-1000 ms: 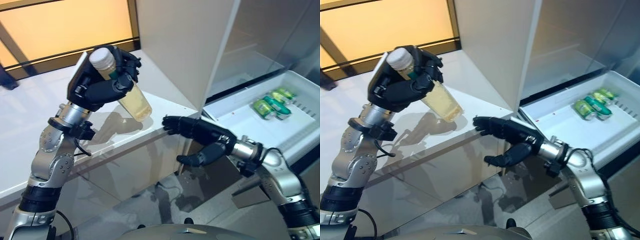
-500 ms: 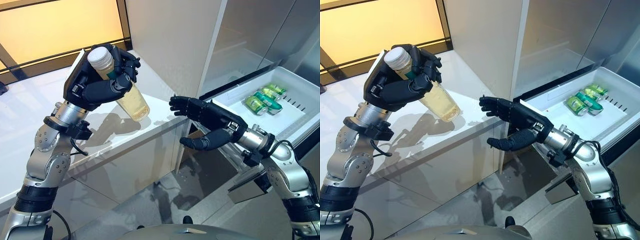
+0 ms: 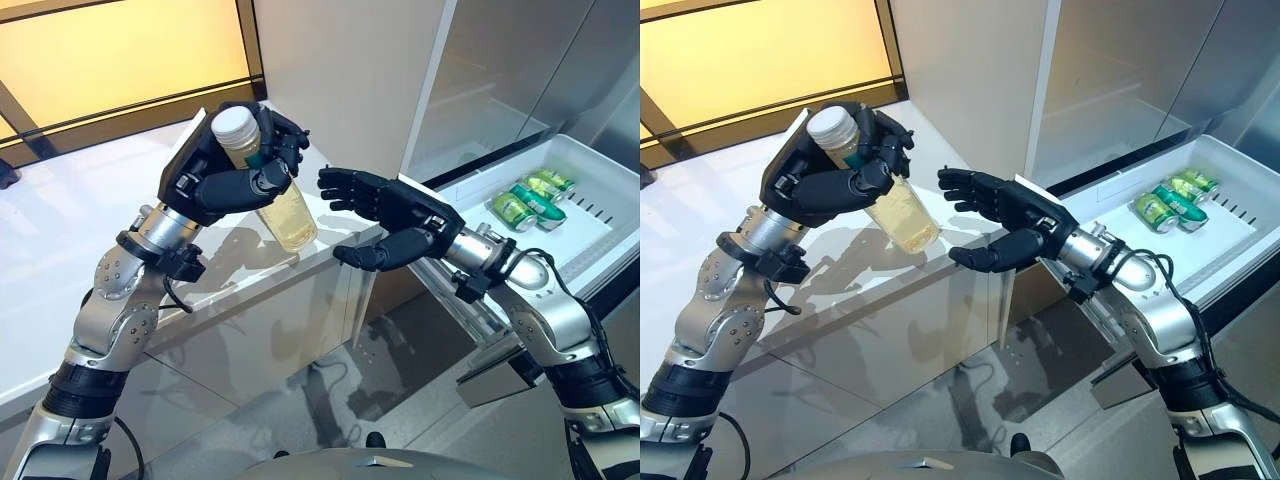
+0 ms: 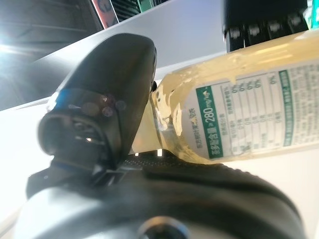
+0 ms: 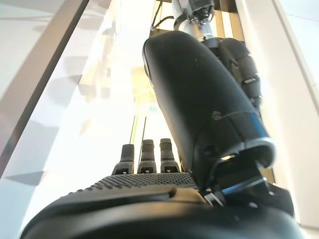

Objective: Put drinks into fridge and close the fridge

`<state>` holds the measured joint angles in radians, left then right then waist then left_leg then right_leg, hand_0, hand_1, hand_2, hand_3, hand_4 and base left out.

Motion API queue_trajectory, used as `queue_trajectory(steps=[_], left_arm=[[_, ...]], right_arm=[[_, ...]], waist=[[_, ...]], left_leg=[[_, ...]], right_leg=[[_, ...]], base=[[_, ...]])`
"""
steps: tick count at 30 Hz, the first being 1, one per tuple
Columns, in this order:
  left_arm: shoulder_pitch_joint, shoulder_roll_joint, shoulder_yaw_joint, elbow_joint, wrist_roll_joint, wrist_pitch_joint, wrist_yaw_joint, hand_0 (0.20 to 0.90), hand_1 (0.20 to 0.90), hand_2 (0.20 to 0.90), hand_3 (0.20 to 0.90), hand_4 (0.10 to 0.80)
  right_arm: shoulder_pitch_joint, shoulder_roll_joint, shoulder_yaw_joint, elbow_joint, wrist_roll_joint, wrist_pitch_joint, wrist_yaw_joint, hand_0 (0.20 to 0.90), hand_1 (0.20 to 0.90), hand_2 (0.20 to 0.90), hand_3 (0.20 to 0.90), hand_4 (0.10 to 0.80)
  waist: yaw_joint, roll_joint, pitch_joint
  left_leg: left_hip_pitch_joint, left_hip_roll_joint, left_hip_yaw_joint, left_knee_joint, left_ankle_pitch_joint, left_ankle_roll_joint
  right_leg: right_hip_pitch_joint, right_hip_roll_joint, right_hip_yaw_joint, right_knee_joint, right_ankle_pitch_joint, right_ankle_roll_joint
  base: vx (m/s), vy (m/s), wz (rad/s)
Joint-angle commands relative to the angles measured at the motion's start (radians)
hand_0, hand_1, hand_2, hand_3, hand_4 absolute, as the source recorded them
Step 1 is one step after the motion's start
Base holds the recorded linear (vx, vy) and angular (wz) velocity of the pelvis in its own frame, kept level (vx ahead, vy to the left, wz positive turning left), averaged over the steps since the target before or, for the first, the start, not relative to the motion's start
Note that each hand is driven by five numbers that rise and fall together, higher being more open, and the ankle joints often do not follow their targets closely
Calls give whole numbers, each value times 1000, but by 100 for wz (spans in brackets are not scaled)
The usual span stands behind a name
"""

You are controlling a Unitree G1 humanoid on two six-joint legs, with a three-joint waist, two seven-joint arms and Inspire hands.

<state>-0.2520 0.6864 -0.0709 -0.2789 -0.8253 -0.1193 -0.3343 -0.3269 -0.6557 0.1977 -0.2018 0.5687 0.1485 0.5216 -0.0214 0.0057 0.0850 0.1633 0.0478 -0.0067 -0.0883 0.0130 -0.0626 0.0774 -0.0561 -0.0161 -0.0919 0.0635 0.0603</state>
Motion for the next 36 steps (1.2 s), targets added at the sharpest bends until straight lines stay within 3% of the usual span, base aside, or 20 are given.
queue_trajectory(steps=[1, 14, 26, 36], left_arm=[[-247, 52, -12, -17, -42, -103, 26, 300, 300, 300, 200, 100], [-326, 33, -106, 15, -58, -76, -3, 300, 300, 300, 200, 100], [-388, 14, -179, 48, -63, -67, -26, 300, 300, 300, 200, 100], [-400, 31, -187, 54, -44, -66, -19, 300, 300, 300, 200, 100]], right_arm=[[-179, -15, 4, -31, 62, -36, -64, 900, 900, 900, 900, 800], [-314, -8, 88, 51, 96, 4, -162, 900, 900, 900, 900, 800], [-386, -4, 122, 78, 200, 4, -145, 900, 900, 900, 900, 800], [-400, 26, 135, 34, 339, 22, -105, 900, 900, 900, 900, 800]], waist=[[7, -31, -96], [34, -34, -94], [50, -35, -88], [50, -33, -93]], left_leg=[[-44, -102, -49, 1, -38, 64], [-50, -113, -87, 1, -33, 66], [-52, -122, -114, 1, -29, 65], [-51, -118, -107, 1, -28, 63]], right_leg=[[33, 43, -46, 16, -57, 8], [39, 35, -78, 19, -60, 5], [41, 25, -100, 17, -53, 11], [43, 27, -93, 15, -54, 12]], base=[[0, 0, 0], [5, 4, 7], [6, 3, 11], [0, 0, 0]])
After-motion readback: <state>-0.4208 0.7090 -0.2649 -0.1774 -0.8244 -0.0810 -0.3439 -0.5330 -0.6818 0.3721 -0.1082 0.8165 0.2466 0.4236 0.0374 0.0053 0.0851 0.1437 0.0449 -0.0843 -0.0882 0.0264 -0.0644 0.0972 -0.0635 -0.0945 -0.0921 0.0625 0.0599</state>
